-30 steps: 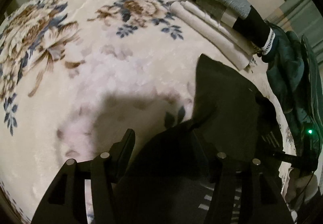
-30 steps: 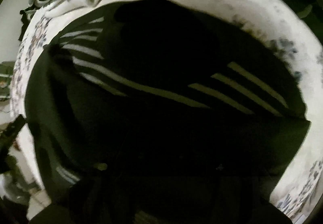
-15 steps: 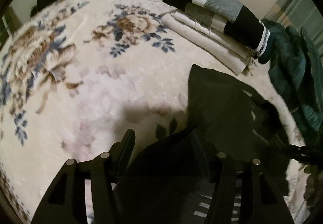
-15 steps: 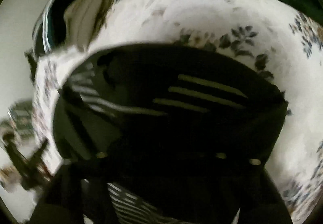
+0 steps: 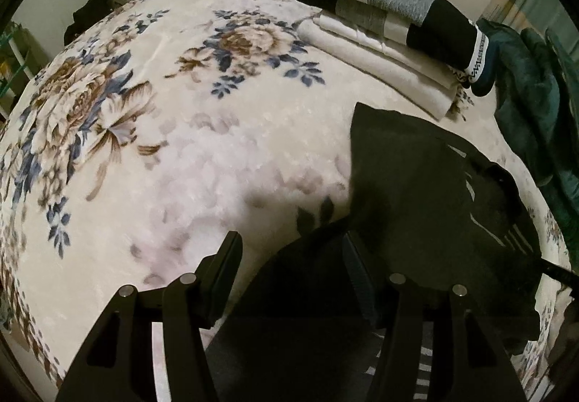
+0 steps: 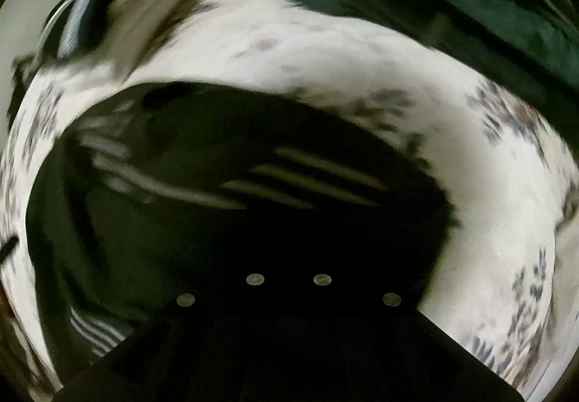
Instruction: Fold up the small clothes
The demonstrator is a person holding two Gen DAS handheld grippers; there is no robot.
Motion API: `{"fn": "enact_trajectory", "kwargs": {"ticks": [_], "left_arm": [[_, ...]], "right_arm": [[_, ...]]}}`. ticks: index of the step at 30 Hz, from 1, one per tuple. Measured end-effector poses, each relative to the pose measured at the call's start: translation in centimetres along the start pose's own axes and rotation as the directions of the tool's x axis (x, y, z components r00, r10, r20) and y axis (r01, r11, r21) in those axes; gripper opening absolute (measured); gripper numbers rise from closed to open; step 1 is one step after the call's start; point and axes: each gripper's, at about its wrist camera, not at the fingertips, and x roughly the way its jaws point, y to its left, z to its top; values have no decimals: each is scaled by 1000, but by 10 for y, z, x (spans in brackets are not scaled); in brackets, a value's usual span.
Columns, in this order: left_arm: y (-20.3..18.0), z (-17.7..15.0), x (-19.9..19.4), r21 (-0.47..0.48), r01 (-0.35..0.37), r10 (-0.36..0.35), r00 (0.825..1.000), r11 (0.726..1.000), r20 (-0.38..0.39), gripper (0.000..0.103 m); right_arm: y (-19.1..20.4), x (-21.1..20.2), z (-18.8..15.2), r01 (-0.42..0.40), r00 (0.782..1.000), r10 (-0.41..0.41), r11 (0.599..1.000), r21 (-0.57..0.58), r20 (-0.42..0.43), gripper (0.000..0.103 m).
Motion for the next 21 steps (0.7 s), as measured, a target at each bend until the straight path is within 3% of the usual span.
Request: {"fn": "enact_trajectory", "kwargs": {"ticks": [1, 3, 5, 6, 7, 8, 11, 15, 17, 18, 21], "left_arm": [[0, 1, 0, -2, 0, 0, 1000, 1000, 0, 55], [0, 2, 0, -8, -3, 3, 1000, 1000, -4, 55], [-1, 3, -3, -11, -8, 8, 1000, 1000, 3, 55], [-2, 2, -6, -7, -14, 14, 1000, 1000, 10, 55], [-3, 1, -8, -2, -20, 20, 1000, 1000, 17, 55], [-6, -2, -8, 8, -30, 30, 999, 1000, 17, 55], [-9, -20, 1, 40, -61, 63, 997, 997, -36, 55], [-13, -66, 27, 123, -127, 146, 977, 984, -154, 55], [-12, -83, 42, 149, -156, 184, 962, 976, -202, 69], [-12, -87, 44, 156, -161, 189, 965, 975, -184, 71], [-12, -84, 53, 138, -171, 193, 967, 976, -166, 95]], "right_arm": [[-14, 7, 3, -52, 998, 54, 997, 53, -45, 0], [-43, 15, 7, -207, 969, 231, 954, 217, -91, 2], [-76, 9, 8, -317, 930, 361, 884, 344, -73, 20], [-89, 2, 6, -335, 925, 378, 861, 382, -41, 42], [-106, -10, 1, -356, 921, 390, 833, 423, 7, 54], [-113, -16, -4, -359, 922, 387, 822, 443, 29, 56], [-126, -25, -24, -339, 929, 370, 811, 477, 31, 56], [-115, -16, -49, -243, 955, 293, 859, 451, -42, 56], [-109, -3, -66, -229, 950, 299, 860, 457, -87, 56], [-105, 3, -69, -226, 949, 300, 861, 455, -97, 55], [-92, 4, -76, -174, 972, 221, 905, 387, -79, 9]]}}
